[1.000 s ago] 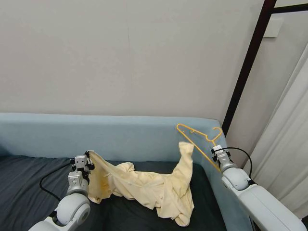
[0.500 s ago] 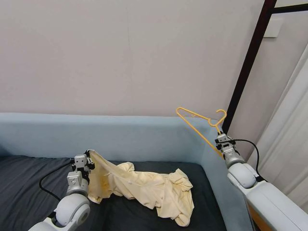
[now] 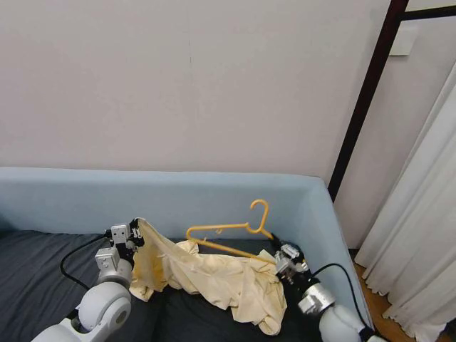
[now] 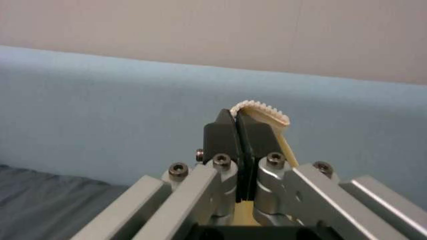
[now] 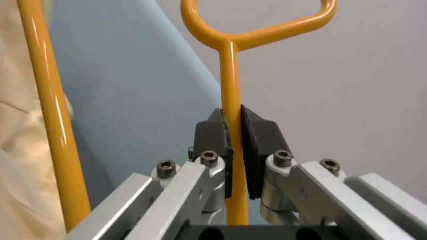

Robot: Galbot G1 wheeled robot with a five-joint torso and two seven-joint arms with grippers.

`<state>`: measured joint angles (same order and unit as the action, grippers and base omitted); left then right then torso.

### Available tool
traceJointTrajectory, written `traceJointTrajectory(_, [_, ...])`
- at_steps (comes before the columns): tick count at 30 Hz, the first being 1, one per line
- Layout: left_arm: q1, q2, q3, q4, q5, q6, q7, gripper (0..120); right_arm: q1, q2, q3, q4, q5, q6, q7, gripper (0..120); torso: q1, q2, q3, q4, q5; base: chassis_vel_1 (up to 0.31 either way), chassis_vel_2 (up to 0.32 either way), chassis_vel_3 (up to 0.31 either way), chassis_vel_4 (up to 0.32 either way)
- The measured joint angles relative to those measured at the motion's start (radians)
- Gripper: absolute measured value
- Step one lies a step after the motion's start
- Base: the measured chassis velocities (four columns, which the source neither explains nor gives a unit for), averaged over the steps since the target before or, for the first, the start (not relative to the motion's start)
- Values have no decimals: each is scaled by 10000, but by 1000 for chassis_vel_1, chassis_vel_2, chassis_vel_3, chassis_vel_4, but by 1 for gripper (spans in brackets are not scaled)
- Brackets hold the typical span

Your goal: Pick up the clothes from the sofa and hang them on the clothes hanger.

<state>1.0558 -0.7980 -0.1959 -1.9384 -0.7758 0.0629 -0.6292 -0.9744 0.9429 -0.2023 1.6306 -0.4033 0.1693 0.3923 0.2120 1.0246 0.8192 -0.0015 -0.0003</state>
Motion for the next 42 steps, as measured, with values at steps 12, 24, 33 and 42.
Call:
traceJointTrajectory(12, [123,-102,-39,-769,-201,300,-244,0,1043,1346,-1700,-849,-873,-1265,1001,4,0,-1,1,0,0,0,0,0,0])
traceJointTrajectory(24, [668,-116,-143,-1977,-304,570,-514,0,1523,1809,-2014,-1625,-581,-2399,1544,4,0,-1,1,-2,1,0,0,0,0])
traceJointTrajectory(33, [1058,-633,355,-2207,-178,683,-550,0,1916,2233,-2697,-1412,570,-3000,2016,4,0,-1,1,0,2,0,0,0,0])
traceJointTrajectory(42, [1278,-1004,846,-1889,394,294,-105,0,2465,2493,-3357,-1568,838,-3446,2199,4,0,-1,1,-1,1,0,0,0,0])
